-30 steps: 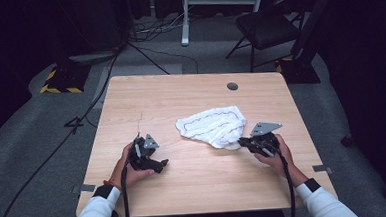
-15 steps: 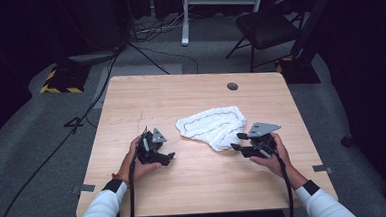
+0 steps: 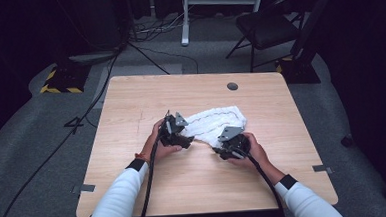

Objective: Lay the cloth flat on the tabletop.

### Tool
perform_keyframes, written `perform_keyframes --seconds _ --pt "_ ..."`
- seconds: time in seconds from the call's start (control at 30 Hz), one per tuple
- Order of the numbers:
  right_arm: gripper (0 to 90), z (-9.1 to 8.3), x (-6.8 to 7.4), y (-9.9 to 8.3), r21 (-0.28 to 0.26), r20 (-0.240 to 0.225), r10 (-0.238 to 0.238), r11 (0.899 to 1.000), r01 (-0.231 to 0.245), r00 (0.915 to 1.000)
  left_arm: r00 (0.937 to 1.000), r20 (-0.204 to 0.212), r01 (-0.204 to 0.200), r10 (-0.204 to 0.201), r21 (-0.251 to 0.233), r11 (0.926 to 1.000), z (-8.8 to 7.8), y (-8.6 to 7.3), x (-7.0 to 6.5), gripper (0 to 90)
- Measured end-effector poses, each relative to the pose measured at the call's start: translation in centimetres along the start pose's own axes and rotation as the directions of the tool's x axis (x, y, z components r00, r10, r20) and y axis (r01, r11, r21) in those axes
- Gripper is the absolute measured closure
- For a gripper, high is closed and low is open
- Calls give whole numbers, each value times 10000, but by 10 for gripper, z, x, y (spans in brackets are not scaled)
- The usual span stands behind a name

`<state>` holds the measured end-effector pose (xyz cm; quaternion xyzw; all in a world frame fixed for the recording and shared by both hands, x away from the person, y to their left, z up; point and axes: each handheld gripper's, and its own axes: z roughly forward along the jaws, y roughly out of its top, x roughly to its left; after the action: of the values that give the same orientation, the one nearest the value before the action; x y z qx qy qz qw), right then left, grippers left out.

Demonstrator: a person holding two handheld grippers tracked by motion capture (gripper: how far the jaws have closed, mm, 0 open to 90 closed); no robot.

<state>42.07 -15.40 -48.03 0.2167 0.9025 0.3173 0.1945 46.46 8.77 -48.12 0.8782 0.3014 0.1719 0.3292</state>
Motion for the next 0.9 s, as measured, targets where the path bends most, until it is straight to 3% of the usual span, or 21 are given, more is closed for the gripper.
perform_keyframes --seconds 0.1,0.13,0.23,0.33,0.5,0.63,0.77,0.87,0.9 --pt "674 -5 -6 -5 -83 79 36 10000 -35 10000 9991 -69 -417 418 138 9990 9 3 -3 233" --pt "729 -10 -9 -8 -158 119 36 9999 -34 9999 9986 6 -526 526 241 9983 11 3 -4 295" --pt "742 -16 -12 -11 -225 129 161 9996 -158 9998 9936 552 -1005 982 392 9942 15 3 -3 366" --pt "782 -29 -19 -16 -420 305 311 9987 -298 9991 9862 1075 -1300 1262 293 9911 13 2 -1 537" --pt "830 -54 -36 -27 -761 801 833 9941 -772 9933 9769 1246 -1791 1738 329 9833 8 0 0 746" --pt "839 -73 -55 -44 -892 1340 1405 9876 -1292 9810 9773 1298 -1727 1676 290 9845 3 -2 4 824" --pt "832 -83 -75 -66 -733 1752 2171 9755 -2072 9603 9782 1346 -1633 1584 263 9862 1 -5 5 837" --pt "806 -85 -84 -80 -309 2448 2150 9763 -2140 9454 9790 1326 -1598 1551 250 9868 0 -7 6 839" --pt "805 -86 -87 -84 -248 2472 2300 9726 -2311 9413 9788 1309 -1621 1578 227 9865 -1 -7 6 840"
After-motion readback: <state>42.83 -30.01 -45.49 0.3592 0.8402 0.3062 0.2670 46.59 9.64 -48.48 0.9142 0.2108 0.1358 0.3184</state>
